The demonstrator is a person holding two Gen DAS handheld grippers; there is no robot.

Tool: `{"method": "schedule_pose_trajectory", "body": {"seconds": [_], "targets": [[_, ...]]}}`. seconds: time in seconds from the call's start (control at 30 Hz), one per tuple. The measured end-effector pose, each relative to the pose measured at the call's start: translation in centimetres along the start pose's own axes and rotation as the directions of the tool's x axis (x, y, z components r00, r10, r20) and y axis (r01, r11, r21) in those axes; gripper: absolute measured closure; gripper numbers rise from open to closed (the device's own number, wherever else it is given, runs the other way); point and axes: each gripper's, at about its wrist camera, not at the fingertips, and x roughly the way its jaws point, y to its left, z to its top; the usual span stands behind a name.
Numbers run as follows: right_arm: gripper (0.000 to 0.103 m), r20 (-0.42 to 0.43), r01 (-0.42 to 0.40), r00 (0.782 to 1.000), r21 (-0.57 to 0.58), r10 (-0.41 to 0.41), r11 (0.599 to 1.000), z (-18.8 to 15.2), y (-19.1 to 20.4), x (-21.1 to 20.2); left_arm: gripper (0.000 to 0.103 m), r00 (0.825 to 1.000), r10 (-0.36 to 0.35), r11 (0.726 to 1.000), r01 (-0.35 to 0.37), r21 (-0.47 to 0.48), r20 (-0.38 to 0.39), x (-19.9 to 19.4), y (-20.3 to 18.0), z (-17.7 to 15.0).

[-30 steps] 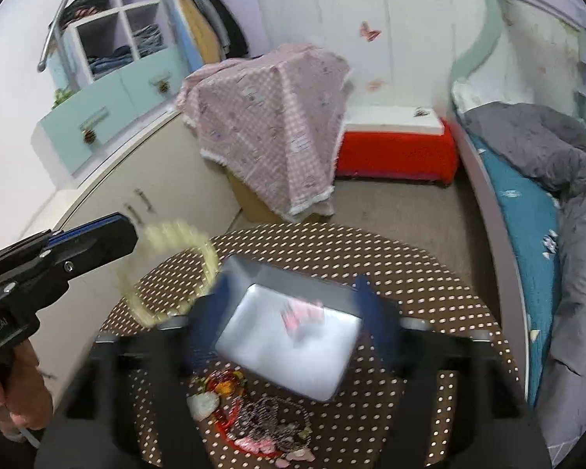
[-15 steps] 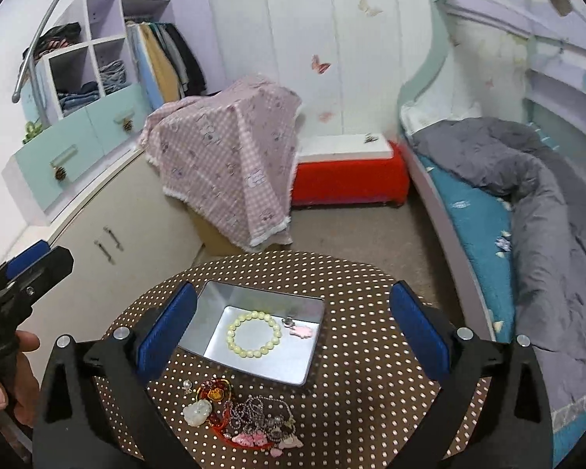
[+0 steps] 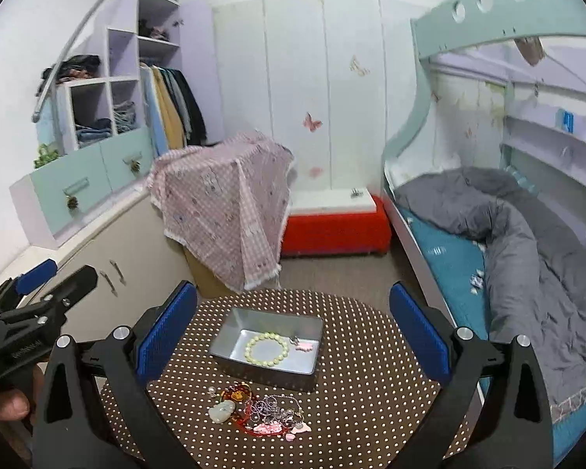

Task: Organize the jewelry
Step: 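Withdraw the open left tool from the tray, then lower the left tool onto the jade pendant and grasp it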

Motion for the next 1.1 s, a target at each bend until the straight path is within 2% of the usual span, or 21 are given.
{"method": "schedule_pose_trajectory", "body": {"seconds": [0.23,0.43,0.57,0.7,0.83,0.97,1.1], "targets": [[0.008,0.045,-0.074,0.996,-0.053,0.077,0.996,-0.4,0.1,-1.5,0.006,0.993,0.117,0.992,-0.115,-0.047,0.034,-2.6,-1.0,-1.0],[0.008,0.05,-0.1,0.993,-0.087,0.105,0.991,-0.8,-0.5,-2.0,0.006,0.985,0.166,0.985,-0.164,-0.047,0.04,-4.0,-1.3,-2.4],[0.008,0.069,-0.074,0.994,-0.08,0.08,0.994,-1.6,-0.8,-3.0,0.006,0.99,0.142,0.989,-0.141,-0.033,0.014,-4.0,-0.7,-4.0],[0.008,0.078,-0.023,0.997,-0.065,0.028,0.998,-3.2,-0.8,-3.6,0.006,0.996,0.088,0.996,-0.088,0.002,-0.02,-3.2,-0.2,-5.6],[0.008,0.037,0.014,0.999,-0.025,-0.013,1.0,-4.8,-1.1,-3.1,0.006,0.997,0.035,0.999,-0.033,0.037,-0.072,-1.5,-0.3,-7.2],[0.008,-0.021,0.038,0.999,-0.02,-0.038,0.999,-6.0,-1.6,-1.7,0.006,0.988,0.013,0.998,-0.004,0.056,-0.155,1.0,-1.1,-9.9],[0.008,-0.085,0.039,0.995,-0.023,-0.041,0.999,-7.3,-2.0,0.1,0.006,0.967,-0.003,0.995,0.027,0.092,-0.254,4.3,-2.3,-12.9]]}}
